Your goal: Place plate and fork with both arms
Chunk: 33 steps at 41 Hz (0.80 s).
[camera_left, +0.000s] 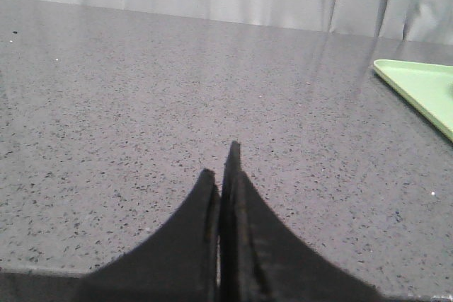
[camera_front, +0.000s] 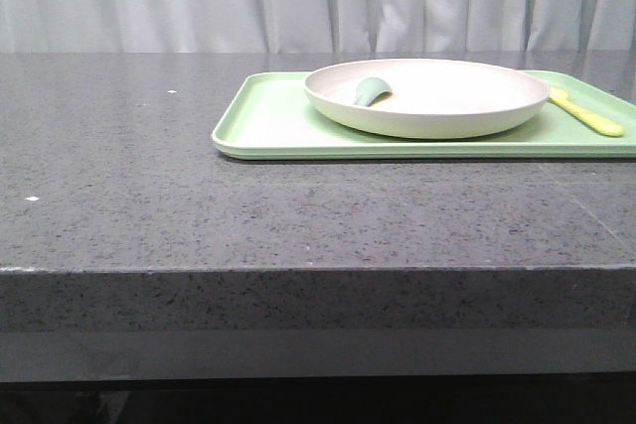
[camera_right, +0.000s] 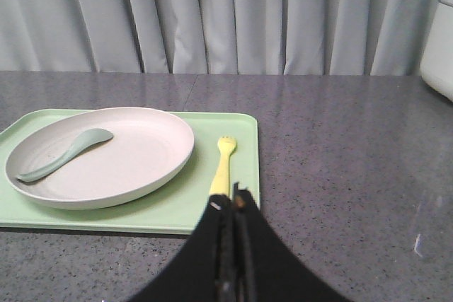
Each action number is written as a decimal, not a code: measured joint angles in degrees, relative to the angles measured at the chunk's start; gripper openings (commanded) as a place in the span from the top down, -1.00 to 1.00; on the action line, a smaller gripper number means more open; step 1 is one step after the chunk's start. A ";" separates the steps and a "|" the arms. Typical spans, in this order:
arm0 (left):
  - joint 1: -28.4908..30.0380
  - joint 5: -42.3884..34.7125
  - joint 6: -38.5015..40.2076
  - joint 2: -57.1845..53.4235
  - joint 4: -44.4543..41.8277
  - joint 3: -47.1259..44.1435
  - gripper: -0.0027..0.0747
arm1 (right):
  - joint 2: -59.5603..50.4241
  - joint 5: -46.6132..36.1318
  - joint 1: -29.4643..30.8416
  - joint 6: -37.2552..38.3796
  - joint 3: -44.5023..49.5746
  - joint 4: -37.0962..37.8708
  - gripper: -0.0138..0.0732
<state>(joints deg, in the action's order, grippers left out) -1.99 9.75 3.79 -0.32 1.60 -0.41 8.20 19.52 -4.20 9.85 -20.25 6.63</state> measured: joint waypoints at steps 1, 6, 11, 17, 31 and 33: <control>0.00 0.00 0.00 0.00 0.00 0.00 0.98 | 0.00 0.00 0.00 0.00 0.00 0.00 0.84; 0.00 0.00 0.00 0.00 0.00 0.00 0.98 | 0.00 0.00 0.00 0.00 0.00 0.00 0.84; 0.00 0.00 0.00 0.00 0.00 0.00 0.98 | 0.00 0.00 0.00 0.00 0.00 0.00 0.84; 0.00 0.00 0.00 0.00 0.00 0.00 0.98 | 0.00 0.00 0.00 0.00 0.00 0.00 0.84; 0.00 0.00 0.00 0.00 0.00 0.00 0.98 | -0.09 -1.06 0.00 -0.67 2.11 -0.37 0.84; 0.00 0.00 0.00 0.00 0.00 0.00 0.98 | -0.21 -1.97 0.00 -2.27 3.81 -1.76 0.84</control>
<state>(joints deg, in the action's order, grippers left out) -1.99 9.75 3.79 -0.32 1.60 -0.41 7.98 17.55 -4.20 7.58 -16.44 4.87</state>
